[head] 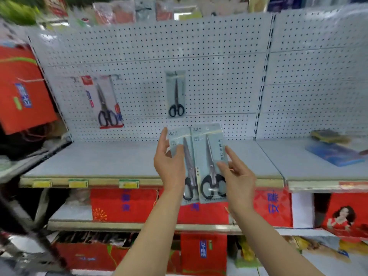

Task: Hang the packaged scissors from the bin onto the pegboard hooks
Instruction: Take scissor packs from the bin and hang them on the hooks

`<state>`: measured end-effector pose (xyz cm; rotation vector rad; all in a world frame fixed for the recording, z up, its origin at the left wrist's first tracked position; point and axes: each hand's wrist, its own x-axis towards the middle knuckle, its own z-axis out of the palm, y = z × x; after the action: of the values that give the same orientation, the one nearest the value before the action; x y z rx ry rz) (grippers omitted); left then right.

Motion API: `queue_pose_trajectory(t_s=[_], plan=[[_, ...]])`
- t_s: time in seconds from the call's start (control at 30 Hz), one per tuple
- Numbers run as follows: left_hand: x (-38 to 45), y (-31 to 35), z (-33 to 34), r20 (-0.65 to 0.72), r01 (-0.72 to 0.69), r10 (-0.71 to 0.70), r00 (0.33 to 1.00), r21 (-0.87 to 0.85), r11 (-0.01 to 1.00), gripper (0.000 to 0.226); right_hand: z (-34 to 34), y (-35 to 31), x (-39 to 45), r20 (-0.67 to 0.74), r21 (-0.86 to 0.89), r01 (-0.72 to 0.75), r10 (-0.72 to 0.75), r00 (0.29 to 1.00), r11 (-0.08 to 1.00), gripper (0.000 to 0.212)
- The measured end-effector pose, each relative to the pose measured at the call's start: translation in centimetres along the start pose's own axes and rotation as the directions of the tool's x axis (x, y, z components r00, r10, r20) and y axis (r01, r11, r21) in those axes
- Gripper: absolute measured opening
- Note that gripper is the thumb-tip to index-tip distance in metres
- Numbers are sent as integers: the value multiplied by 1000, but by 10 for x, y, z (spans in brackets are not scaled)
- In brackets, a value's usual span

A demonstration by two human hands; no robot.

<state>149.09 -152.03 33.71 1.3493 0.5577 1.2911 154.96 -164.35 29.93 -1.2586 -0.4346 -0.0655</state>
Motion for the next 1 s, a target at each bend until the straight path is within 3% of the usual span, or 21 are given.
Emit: queue_pose_trajectory(t_s=[0.33,1.0], plan=[[111,37,17,86,-9,12,996,-34,999,63,81,-31,55,-108,17,91,-89,990,996,45],[237,16,112,98,-100,100,990,-12,995,59,121,-13,179,-122,77,170,-160,980,983,43]])
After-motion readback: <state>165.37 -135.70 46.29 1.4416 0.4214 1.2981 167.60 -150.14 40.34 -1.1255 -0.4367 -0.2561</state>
